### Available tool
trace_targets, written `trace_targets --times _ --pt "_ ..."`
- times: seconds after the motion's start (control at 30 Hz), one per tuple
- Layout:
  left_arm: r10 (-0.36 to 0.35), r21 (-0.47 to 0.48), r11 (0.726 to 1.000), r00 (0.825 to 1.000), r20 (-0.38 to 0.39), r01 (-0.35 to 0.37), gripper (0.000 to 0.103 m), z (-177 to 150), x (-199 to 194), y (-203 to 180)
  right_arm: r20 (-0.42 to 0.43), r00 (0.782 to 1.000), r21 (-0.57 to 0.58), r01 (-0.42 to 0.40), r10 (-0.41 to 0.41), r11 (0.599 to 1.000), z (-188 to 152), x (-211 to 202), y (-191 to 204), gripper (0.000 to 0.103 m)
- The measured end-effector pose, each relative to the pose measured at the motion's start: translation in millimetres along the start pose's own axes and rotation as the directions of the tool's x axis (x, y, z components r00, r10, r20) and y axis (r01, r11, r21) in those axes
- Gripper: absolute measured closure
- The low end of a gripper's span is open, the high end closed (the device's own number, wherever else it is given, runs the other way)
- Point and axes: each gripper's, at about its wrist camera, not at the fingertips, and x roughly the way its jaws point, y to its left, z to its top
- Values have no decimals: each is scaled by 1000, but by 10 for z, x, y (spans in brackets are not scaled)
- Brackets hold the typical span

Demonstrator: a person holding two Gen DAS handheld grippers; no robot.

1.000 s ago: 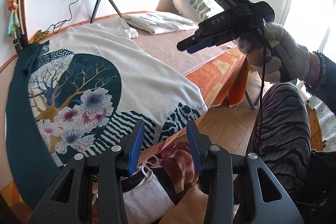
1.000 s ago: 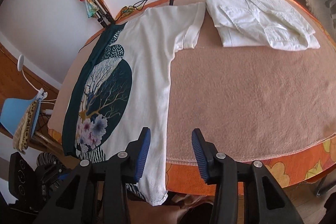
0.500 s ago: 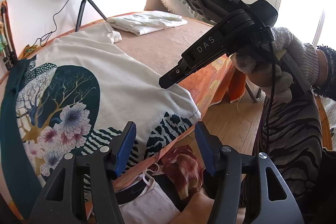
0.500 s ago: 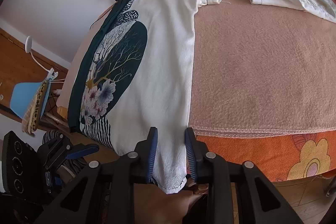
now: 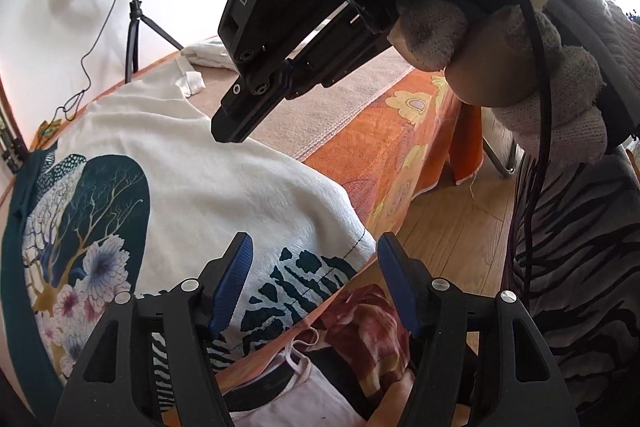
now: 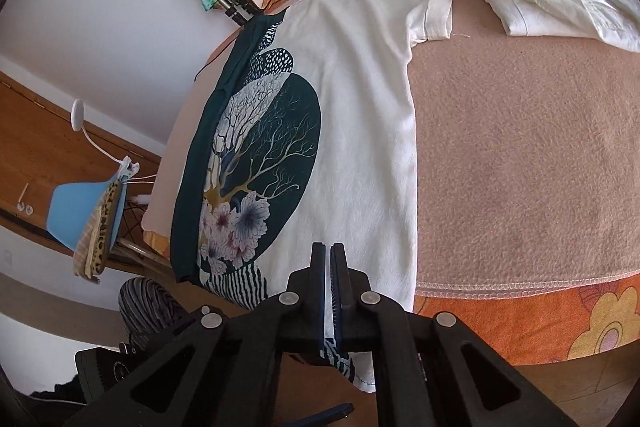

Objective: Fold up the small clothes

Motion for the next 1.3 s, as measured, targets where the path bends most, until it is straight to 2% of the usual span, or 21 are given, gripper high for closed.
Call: trace_targets --times 0.07,0.13,0.17,0.2,0.23,0.33,0.4,0.43,0.5,0.53,0.6,0.63,0.67,0.73,0.83,0.9,1.03,1.23,1.3 --pt "17 31 999 1000 1 -17 39 -4 46 -61 10 1000 -3 13 -13 1000 19 -35 -41 98" --pt "73 129 989 997 14 -74 39 -28 99 -217 28 1000 30 2 -3 1000 49 -100 -151 95" --pt "115 188 975 993 31 -119 39 -54 131 -308 43 999 46 1 -3 999 64 -142 -211 88" --pt "167 249 953 985 51 -174 39 -87 176 -393 58 998 60 3 -7 998 73 -186 -270 74" --pt "215 299 928 974 66 -225 39 -119 225 -456 74 997 75 4 -10 997 81 -233 -325 71" --pt "310 380 867 946 97 -323 38 -171 387 -548 103 995 110 -11 0 994 103 -363 -471 71" --pt "348 396 844 931 111 -363 39 -173 442 -549 119 993 119 -12 -2 993 122 -438 -533 71" --pt "352 386 845 928 118 -370 43 -165 445 -523 126 992 120 -14 -1 993 138 -471 -562 71" --pt "322 349 870 937 133 -349 56 -115 386 -438 138 990 119 -13 -3 993 189 -528 -610 68" --pt "288 332 889 948 132 -316 64 -79 341 -400 146 989 119 -14 -4 993 223 -553 -633 67" --pt "174 295 933 976 128 -205 79 -16 237 -300 163 987 115 -17 -2 993 321 -588 -675 60" --pt "121 281 947 984 131 -154 93 15 207 -271 170 985 112 -18 -1 993 386 -594 -697 58" --pt "107 262 955 985 137 -140 95 33 165 -254 177 984 111 -21 1 994 455 -582 -711 53" --pt "87 221 968 986 145 -118 97 73 104 -210 204 979 116 -22 -3 993 617 -556 -762 48" --pt "34 113 992 989 145 -51 98 143 -13 -40 227 973 141 -69 35 988 905 -443 -857 47" --pt "18 48 998 987 157 -26 98 174 -110 88 226 973 153 -80 44 985 1102 -309 -899 46" --pt "2 -71 997 983 185 12 99 209 -287 296 222 975 175 -35 -5 984 1437 52 -937 42" --pt "-19 -164 985 980 200 53 99 217 -385 462 205 973 228 61 -109 972 1824 520 -1018 39" --pt "-26 -188 980 979 202 64 99 202 -385 484 230 962 209 102 -150 973 1902 573 -977 39"
